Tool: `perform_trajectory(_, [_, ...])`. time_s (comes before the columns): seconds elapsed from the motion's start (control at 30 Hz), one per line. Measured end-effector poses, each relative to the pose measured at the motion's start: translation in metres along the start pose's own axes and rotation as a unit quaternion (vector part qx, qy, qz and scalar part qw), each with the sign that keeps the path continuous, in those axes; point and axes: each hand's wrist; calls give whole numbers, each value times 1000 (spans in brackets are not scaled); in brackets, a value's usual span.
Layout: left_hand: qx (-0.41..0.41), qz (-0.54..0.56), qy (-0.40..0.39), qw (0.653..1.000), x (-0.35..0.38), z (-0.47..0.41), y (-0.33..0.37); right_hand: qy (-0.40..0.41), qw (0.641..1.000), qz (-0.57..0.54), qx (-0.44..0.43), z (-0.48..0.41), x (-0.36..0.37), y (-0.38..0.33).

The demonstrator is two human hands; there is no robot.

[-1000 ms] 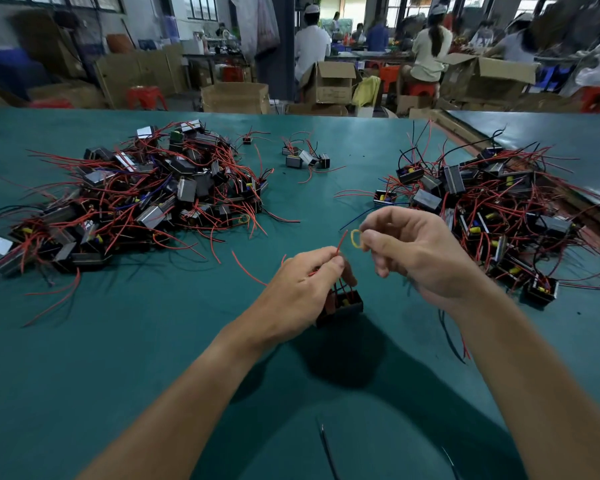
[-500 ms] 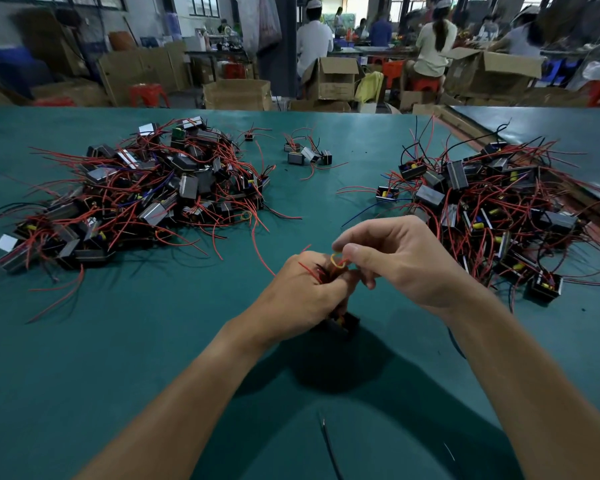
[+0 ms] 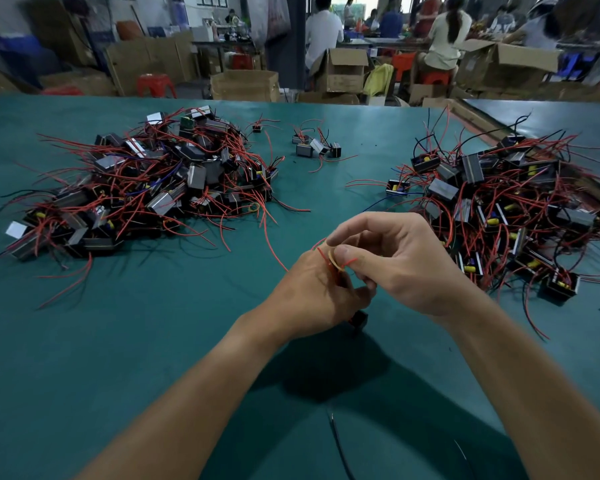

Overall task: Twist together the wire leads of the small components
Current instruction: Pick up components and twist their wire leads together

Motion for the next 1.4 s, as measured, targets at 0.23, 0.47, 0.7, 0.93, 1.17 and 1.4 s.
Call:
perform_trajectory(0.23, [-14, -137, -13, 990, 4, -3, -1, 43, 998, 9, -49, 1, 11, -4])
perform_trajectory(0.47, [-48, -185, -28, 981, 2, 0, 6, 80, 993, 22, -82, 1, 15, -6])
perform_trajectory(0.7, [-31, -220, -56, 973, 1, -1, 7, 82, 992, 23, -89, 1, 16, -7])
perform_trajectory(0.93, [-7, -271, -69, 960, 1, 2, 9, 61, 994, 9, -89, 1, 14, -8])
perform_trajectory(1.17, [-10, -302, -93, 949, 0, 4, 11, 47, 997, -27, -54, 3, 4, -16])
perform_trajectory(1.4, [-20, -282, -99, 954, -2, 6, 14, 43, 997, -38, -42, 4, -1, -16])
Point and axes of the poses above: each hand's wrist, its own z-axis away from the middle knuckle, its own x-axis out of the palm, y = z × x, and after that the axes turned 13 degrees about -z, right-handed
